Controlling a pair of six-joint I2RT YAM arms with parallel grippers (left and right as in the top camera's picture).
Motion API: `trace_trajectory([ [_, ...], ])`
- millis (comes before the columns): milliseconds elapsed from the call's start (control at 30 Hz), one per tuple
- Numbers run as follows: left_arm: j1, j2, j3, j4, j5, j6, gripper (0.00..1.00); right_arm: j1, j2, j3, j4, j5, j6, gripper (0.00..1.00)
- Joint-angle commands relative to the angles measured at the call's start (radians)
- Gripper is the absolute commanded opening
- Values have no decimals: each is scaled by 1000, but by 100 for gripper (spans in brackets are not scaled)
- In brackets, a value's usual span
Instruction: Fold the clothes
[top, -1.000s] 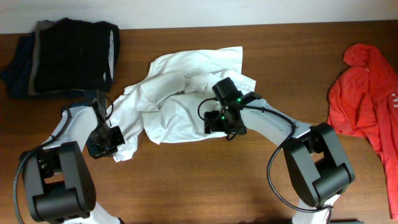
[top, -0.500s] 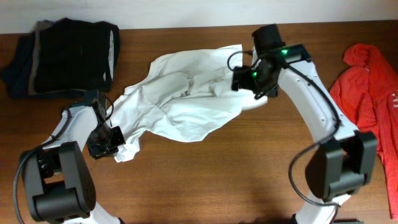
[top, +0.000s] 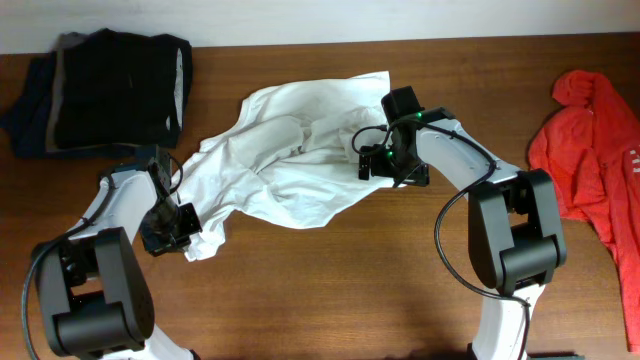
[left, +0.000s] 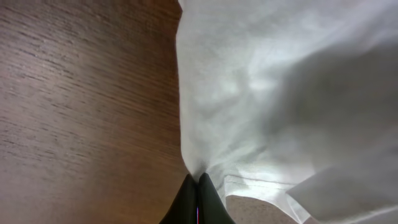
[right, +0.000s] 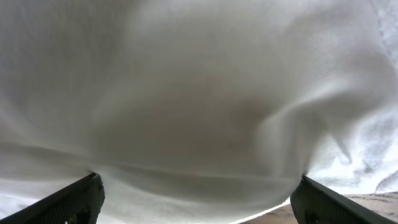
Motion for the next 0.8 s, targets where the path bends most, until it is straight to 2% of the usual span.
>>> trace_trajectory([
  [0, 6, 8, 10, 2, 11, -10, 1, 4, 5, -3, 16, 10, 11, 4],
  [133, 6, 7, 10, -47, -5, -55, 1, 4, -37, 49, -151, 17, 11, 4],
  [200, 6, -17, 10, -118, -35, -103, 1, 5, -157, 64, -302, 36, 11, 4],
  [300, 6, -208, 10, -185, -35, -102, 1, 5, -411, 64, -475, 71, 6, 4],
  [400, 6, -415, 10, -98, -31, -103, 1, 3, -548, 83, -400, 84, -48, 4],
  [433, 6, -451, 10, -45, -28, -103, 1, 3, -537, 104, -354, 84, -48, 9],
  [467, 6, -448, 10, -19, -6, -103, 0, 3, -511, 106, -280, 85, -32, 26],
  [500, 6, -428, 10, 1, -4, -103, 1, 3, -456, 105, -200, 85, -30, 82],
  [533, 6, -405, 10, 18, -4, -103, 1, 3, -399, 105, -145, 85, -30, 99],
  [600, 6, -346, 10, 29, -4, -103, 0, -5, -280, 106, -111, 85, -30, 99],
  [667, 6, -284, 10, 21, -4, -103, 0, -11, -180, 105, -179, 85, -30, 99],
  [767, 6, -227, 10, 12, -5, -102, 1, -40, -177, 110, -300, 85, -30, 99],
])
